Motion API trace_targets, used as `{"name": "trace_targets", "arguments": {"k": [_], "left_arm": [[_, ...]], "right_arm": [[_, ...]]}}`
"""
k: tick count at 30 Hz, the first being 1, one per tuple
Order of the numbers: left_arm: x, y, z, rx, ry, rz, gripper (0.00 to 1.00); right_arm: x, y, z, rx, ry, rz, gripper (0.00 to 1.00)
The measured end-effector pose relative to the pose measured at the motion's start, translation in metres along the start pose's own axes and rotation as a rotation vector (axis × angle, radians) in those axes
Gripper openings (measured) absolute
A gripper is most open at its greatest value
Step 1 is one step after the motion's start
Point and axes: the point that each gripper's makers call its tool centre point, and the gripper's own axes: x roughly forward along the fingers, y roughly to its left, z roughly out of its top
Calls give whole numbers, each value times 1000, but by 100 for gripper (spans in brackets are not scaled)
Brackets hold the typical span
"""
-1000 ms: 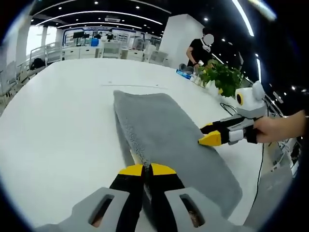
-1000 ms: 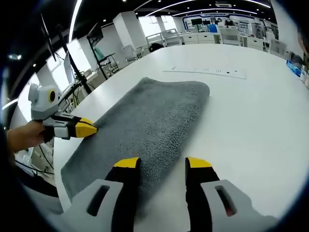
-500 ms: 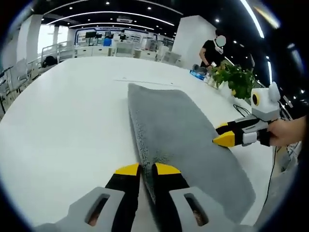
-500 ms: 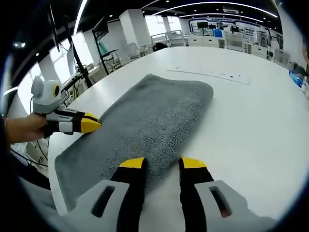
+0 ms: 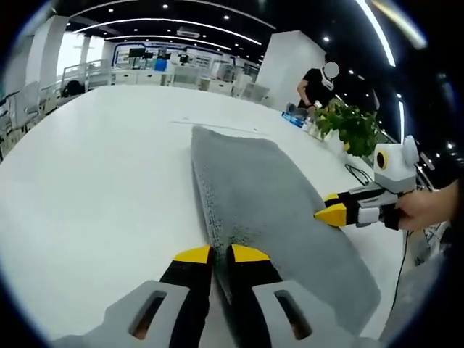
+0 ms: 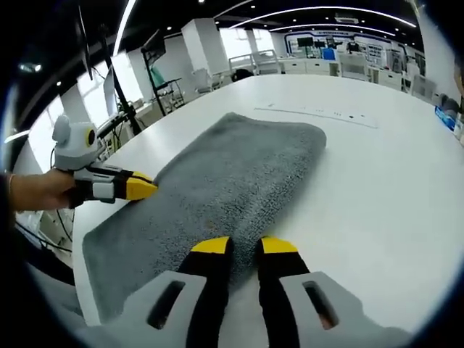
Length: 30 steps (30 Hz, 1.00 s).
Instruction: Fold the towel on the table until its edges align and the towel forms a compact rectangular stack.
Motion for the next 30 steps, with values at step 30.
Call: {"name": "trace_targets", "arguments": {"k": [30], "left_arm": [[23,-53,0,177,36,-57,6]], "right_arm": [[-22,-40,-16,97,1,-60,6]]}}
